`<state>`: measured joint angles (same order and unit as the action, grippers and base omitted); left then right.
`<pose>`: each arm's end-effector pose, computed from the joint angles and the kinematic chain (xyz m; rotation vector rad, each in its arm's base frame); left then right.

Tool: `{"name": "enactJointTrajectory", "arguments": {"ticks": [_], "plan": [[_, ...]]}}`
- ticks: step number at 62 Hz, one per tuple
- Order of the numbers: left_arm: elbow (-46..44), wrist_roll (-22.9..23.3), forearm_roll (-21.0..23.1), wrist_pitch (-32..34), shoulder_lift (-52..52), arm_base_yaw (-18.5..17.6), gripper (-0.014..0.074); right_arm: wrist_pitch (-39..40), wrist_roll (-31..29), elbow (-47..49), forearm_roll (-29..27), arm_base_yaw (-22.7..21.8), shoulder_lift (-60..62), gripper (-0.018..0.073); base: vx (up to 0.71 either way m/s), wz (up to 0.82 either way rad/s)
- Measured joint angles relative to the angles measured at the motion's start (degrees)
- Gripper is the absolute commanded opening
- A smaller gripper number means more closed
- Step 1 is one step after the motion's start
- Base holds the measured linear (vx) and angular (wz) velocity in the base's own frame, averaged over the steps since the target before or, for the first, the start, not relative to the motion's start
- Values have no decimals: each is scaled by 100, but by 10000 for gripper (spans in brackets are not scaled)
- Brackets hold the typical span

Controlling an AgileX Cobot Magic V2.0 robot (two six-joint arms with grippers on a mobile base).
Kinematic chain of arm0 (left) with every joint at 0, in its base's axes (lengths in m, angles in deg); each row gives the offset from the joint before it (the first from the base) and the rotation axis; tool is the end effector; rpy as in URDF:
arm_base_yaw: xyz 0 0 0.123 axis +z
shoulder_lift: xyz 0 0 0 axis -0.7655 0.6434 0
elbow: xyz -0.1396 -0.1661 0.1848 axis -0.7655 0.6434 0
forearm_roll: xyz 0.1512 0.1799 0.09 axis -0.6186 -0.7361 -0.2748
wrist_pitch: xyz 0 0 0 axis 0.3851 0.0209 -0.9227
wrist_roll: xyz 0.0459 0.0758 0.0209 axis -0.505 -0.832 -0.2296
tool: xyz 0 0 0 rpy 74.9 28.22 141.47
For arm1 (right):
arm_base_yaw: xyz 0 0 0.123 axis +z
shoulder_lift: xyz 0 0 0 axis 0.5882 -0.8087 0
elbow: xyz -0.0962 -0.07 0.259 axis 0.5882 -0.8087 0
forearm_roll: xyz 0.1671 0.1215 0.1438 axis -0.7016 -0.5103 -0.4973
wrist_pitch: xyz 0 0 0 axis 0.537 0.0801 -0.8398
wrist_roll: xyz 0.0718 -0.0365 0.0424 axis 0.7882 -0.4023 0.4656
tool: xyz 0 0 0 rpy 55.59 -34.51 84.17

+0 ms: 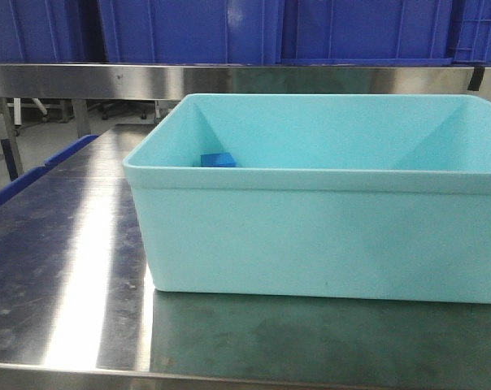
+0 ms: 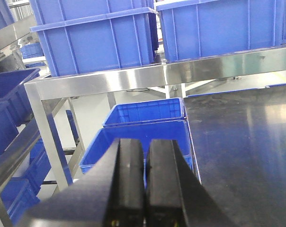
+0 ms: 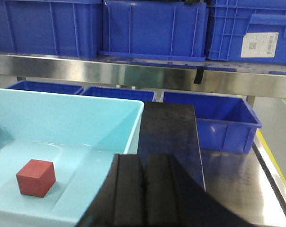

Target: Pick red cube and place on left shelf

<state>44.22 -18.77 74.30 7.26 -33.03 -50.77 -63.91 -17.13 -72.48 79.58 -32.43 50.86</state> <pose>0.0563 -0.0008 0.2072 0.1119 1.5132 0.0949 0.0600 0.0026 0.2499 -0.0378 1.5895 0.0428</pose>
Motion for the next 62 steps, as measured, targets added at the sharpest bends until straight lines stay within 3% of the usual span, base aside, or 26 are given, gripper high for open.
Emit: {"name": "enactJointTrajectory", "arguments": {"ticks": [31, 49, 56, 62], "plan": [[0, 0, 0, 0, 0, 0, 106, -44, 0, 2139, -47, 0, -2669, 57, 0, 0], [0, 0, 0, 0, 0, 0, 106, -84, 0, 2605, -609, 12, -3658, 66, 0, 0], [0, 0, 0, 0, 0, 0, 106, -297, 0, 2874, -751, 227, -4105, 155, 0, 0], [0, 0, 0, 0, 0, 0, 106, -439, 0, 3161, -775, 612, -4562, 325, 0, 0]]}}
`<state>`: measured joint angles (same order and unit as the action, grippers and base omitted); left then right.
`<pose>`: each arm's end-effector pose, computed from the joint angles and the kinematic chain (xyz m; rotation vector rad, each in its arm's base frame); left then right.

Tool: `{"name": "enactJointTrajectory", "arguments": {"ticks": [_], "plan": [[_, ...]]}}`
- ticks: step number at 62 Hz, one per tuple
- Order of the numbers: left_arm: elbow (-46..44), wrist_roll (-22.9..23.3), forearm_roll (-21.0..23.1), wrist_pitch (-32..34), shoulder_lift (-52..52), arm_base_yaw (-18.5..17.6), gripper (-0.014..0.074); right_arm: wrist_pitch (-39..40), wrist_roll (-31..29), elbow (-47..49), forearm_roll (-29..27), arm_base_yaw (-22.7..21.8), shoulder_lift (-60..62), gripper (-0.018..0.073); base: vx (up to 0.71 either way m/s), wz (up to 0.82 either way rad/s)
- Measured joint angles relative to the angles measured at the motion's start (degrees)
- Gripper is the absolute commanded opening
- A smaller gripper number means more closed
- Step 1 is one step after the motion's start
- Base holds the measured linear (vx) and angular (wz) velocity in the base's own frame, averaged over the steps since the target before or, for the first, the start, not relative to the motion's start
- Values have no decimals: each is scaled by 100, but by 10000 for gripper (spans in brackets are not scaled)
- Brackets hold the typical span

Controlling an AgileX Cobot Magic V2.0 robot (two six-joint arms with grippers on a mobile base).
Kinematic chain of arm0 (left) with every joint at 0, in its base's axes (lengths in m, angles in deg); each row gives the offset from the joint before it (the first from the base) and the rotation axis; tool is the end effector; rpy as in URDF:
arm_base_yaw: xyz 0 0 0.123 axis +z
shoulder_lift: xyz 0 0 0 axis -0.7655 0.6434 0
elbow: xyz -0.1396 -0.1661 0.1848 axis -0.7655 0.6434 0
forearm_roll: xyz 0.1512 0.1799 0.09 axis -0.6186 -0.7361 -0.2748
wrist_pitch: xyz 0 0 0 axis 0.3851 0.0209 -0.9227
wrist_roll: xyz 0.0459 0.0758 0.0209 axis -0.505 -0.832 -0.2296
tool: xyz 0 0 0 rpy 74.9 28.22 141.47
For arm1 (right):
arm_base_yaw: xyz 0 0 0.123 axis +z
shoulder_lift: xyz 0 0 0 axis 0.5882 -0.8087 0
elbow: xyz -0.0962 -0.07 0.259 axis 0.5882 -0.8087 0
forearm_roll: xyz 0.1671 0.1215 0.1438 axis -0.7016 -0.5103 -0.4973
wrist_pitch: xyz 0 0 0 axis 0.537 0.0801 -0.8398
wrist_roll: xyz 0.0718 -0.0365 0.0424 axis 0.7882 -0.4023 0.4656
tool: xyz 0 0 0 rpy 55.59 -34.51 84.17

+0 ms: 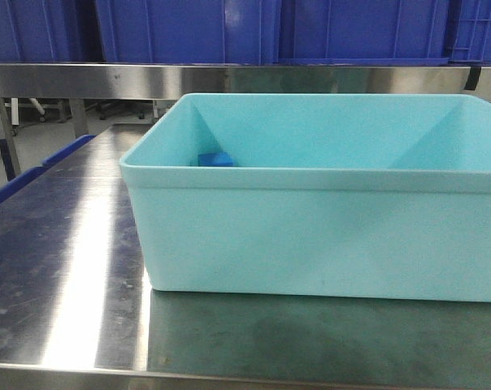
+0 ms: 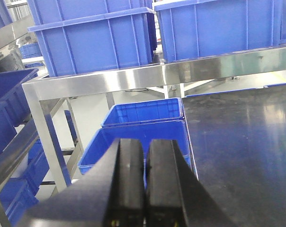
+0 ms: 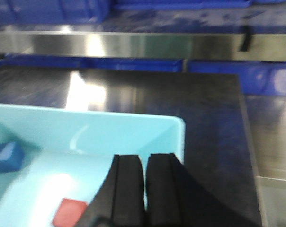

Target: Pick red cube and place on left shelf

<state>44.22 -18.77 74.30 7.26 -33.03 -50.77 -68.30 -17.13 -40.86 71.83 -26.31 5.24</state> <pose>0.0563 -0.0008 0.2072 0.1119 1.5132 0.0949 0.1923 0.0343 0.3362 -0.0421 1.9163 0.2208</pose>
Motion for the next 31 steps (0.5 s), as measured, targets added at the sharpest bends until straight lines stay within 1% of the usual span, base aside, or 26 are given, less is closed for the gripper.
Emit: {"name": "enactJointTrajectory", "arguments": {"ticks": [6, 8, 13, 16, 31], "plan": [[0, 0, 0, 0, 0, 0, 106, -53, 0, 307, 0, 427, -499, 452, 0, 0], [0, 0, 0, 0, 0, 0, 106, -65, 0, 393, 0, 579, -645, 475, 0, 0], [0, 0, 0, 0, 0, 0, 106, -174, 0, 668, 0, 883, -1123, 479, 0, 0], [0, 0, 0, 0, 0, 0, 106, -231, 0, 787, -8, 969, -1343, 479, 0, 0], [0, 0, 0, 0, 0, 0, 106, -710, 0, 1381, -8, 1155, -2444, 479, 0, 0]]}}
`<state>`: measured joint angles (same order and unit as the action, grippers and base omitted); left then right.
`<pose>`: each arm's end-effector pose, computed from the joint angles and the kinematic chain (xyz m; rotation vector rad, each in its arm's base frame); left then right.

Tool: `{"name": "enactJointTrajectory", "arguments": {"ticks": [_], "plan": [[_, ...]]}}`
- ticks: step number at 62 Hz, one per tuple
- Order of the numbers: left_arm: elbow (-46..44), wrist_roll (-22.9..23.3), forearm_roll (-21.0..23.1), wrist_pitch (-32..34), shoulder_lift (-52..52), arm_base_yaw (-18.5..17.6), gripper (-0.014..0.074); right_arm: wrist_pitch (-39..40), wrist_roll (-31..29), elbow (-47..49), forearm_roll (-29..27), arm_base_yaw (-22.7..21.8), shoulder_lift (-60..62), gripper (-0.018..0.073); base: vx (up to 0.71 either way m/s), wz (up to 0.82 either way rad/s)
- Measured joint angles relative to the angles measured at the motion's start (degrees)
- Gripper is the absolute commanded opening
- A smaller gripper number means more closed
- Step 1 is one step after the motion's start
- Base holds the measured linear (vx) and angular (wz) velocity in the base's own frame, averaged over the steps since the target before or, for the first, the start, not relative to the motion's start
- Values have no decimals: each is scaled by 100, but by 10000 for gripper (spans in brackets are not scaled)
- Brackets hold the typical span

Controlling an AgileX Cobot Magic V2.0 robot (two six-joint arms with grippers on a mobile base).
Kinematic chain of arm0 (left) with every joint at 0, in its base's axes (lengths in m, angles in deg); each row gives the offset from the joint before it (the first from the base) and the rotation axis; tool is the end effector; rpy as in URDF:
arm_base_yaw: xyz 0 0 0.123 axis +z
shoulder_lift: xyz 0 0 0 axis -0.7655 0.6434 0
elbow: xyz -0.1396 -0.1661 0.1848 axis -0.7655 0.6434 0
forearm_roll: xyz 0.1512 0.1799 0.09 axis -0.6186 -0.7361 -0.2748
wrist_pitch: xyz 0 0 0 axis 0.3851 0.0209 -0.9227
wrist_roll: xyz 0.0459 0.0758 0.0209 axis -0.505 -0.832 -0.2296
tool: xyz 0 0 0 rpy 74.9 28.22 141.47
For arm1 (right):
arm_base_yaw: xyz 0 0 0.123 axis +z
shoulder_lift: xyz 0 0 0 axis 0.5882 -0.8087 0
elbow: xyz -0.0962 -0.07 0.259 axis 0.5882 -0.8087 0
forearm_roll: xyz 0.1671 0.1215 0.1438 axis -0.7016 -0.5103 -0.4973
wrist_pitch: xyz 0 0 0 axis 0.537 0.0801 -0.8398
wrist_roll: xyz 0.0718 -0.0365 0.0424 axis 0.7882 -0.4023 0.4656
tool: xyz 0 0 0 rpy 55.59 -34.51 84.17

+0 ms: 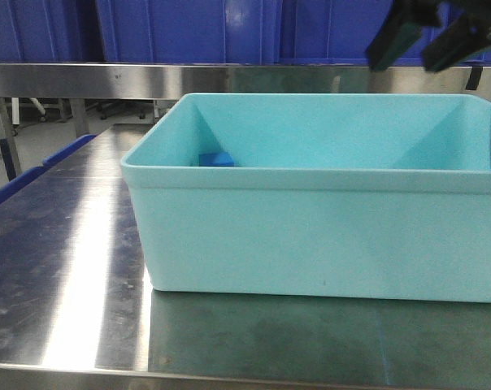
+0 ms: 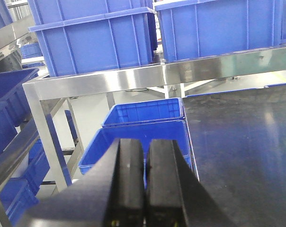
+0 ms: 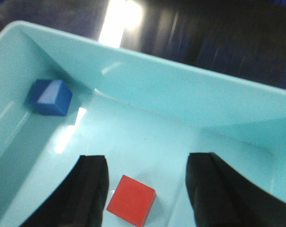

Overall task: Pick red cube and place on left shelf
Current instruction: 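Lower the open right gripper into the teal bin over the red cube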

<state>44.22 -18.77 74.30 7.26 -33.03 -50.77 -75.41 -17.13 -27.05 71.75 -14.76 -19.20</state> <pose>0.0563 -0.0008 0.2072 0.1119 1.5132 0.0949 0.2714 0.1078 0.3018 -0.2759 2.2199 0.3032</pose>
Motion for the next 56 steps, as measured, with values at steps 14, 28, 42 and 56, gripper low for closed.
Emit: {"name": "enactJointTrajectory", "arguments": {"ticks": [14, 28, 42, 56], "plan": [[0, 0, 0, 0, 0, 0, 106, -46, 0, 265, 0, 183, -565, 478, 0, 0], [0, 0, 0, 0, 0, 0, 106, -59, 0, 265, 0, 225, -676, 478, 0, 0], [0, 0, 0, 0, 0, 0, 106, -150, 0, 268, 0, 225, -809, 482, 0, 0], [0, 0, 0, 0, 0, 0, 106, -183, 0, 268, 0, 260, -1034, 578, 0, 0]]}}
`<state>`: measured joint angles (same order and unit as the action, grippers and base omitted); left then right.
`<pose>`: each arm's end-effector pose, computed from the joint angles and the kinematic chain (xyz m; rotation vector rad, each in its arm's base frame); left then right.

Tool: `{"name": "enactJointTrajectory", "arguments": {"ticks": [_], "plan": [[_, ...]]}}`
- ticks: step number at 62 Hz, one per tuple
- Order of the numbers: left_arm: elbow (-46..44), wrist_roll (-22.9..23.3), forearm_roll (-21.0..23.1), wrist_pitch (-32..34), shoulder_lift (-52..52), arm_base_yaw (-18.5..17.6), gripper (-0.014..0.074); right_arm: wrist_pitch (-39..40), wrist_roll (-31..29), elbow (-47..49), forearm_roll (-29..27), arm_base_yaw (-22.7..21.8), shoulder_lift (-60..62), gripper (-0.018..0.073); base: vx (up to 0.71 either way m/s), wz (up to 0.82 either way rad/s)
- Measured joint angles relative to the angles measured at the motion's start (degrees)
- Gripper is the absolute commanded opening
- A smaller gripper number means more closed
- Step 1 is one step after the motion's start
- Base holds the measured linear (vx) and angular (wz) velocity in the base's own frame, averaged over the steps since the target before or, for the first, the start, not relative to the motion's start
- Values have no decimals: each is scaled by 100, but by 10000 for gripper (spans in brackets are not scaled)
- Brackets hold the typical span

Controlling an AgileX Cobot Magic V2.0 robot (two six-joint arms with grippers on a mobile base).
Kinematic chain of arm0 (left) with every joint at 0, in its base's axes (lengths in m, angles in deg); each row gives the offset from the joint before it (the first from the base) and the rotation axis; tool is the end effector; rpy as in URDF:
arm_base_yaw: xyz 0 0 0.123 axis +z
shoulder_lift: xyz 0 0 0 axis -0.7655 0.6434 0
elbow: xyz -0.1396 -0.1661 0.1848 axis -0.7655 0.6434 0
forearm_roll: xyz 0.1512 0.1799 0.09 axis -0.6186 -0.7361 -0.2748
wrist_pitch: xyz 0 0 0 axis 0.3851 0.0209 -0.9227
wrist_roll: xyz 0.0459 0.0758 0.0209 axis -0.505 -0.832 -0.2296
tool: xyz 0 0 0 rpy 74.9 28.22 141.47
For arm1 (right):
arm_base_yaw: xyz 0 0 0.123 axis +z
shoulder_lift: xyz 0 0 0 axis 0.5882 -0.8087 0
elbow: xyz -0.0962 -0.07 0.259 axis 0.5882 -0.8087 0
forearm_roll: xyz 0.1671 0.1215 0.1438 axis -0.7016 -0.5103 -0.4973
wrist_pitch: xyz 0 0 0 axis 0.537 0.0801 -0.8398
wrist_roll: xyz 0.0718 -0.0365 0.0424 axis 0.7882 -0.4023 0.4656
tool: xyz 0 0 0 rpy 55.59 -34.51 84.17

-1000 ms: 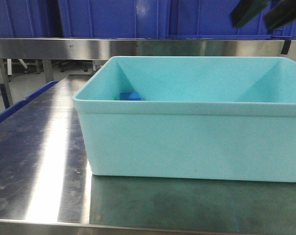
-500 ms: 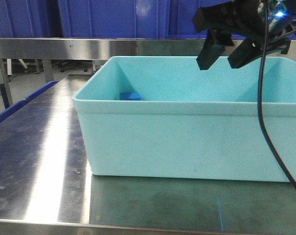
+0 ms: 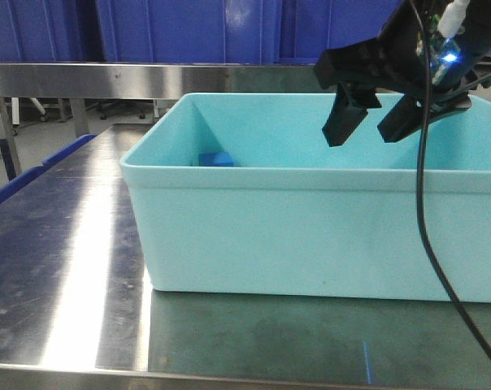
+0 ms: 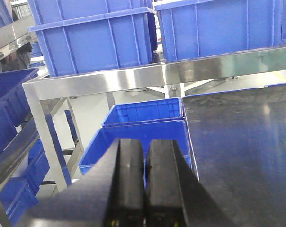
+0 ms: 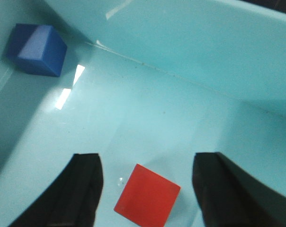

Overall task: Pick red cube and place on left shelf
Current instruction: 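Lower the open right gripper into the teal bin over the red cube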

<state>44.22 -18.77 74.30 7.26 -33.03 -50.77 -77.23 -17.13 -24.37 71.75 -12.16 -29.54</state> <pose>0.0563 -0.0008 0.2072 0.1119 1.5132 0.0949 0.2958 0.1333 0.2585 -0.3498 2.3793 0.2887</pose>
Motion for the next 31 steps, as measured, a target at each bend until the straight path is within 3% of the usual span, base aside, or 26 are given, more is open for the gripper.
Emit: {"name": "enactJointTrajectory", "arguments": {"ticks": [31], "plan": [[0, 0, 0, 0, 0, 0, 106, 0, 0, 9, -14, 22, -517, 593, 0, 0]]}}
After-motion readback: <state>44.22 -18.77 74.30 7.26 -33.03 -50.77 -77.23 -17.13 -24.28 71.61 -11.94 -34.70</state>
